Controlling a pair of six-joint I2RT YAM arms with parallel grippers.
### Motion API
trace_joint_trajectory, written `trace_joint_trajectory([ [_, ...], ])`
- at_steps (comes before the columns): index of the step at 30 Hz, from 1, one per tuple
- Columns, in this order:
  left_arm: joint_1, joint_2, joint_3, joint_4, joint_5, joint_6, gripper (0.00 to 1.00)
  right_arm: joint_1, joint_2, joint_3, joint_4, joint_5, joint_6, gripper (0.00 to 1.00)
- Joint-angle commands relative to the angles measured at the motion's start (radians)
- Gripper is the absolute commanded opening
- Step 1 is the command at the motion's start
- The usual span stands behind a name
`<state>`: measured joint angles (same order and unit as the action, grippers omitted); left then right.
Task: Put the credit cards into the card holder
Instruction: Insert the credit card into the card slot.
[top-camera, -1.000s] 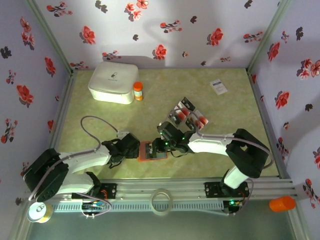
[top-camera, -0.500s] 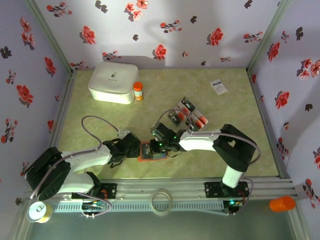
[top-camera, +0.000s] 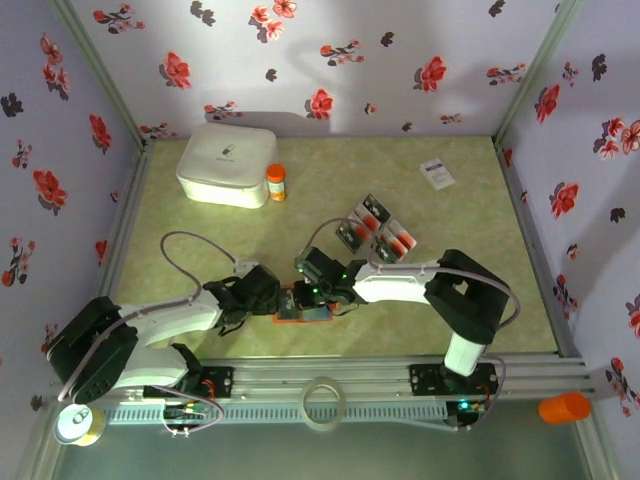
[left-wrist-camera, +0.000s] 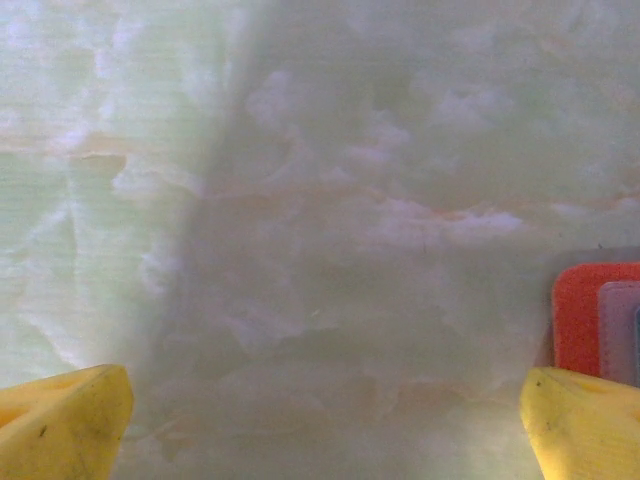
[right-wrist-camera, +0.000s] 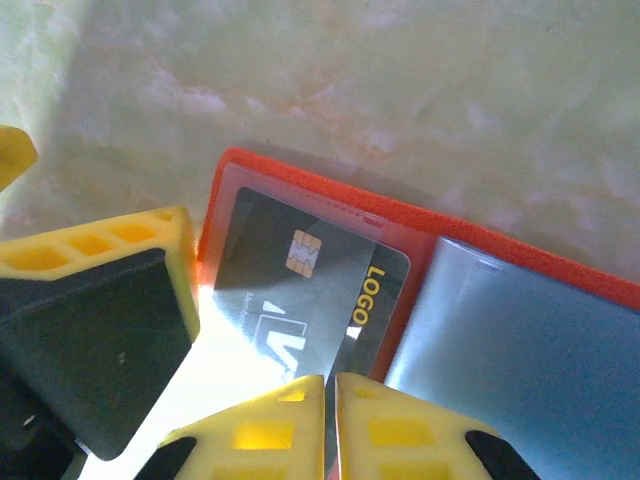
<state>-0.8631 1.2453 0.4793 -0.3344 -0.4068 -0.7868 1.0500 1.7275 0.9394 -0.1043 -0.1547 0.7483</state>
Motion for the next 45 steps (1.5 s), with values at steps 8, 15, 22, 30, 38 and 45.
trace_joint_trajectory([
  [8,0.021,-0.037,-0.018,-0.042,-0.003,-0.005,1.0,-0.013,-0.044,-0.006,-0.043,0.052,-0.027,0.1],
  [15,0.02,0.018,-0.024,0.001,0.003,-0.002,1.0,-0.014,0.021,0.016,-0.01,0.028,-0.02,0.06],
  [22,0.02,0.029,-0.036,0.02,0.007,0.001,1.0,-0.014,0.052,0.03,-0.003,0.017,-0.019,0.05],
  [30,0.02,0.03,-0.042,0.031,0.012,0.0,1.0,-0.014,0.086,0.05,-0.003,-0.007,-0.02,0.05],
  [38,0.019,0.029,-0.041,0.036,0.016,0.0,1.0,-0.012,0.111,0.055,0.01,-0.026,-0.009,0.04],
  [45,0.02,0.01,-0.026,0.016,0.018,0.002,1.0,-0.017,0.048,0.056,-0.017,-0.016,-0.018,0.05],
])
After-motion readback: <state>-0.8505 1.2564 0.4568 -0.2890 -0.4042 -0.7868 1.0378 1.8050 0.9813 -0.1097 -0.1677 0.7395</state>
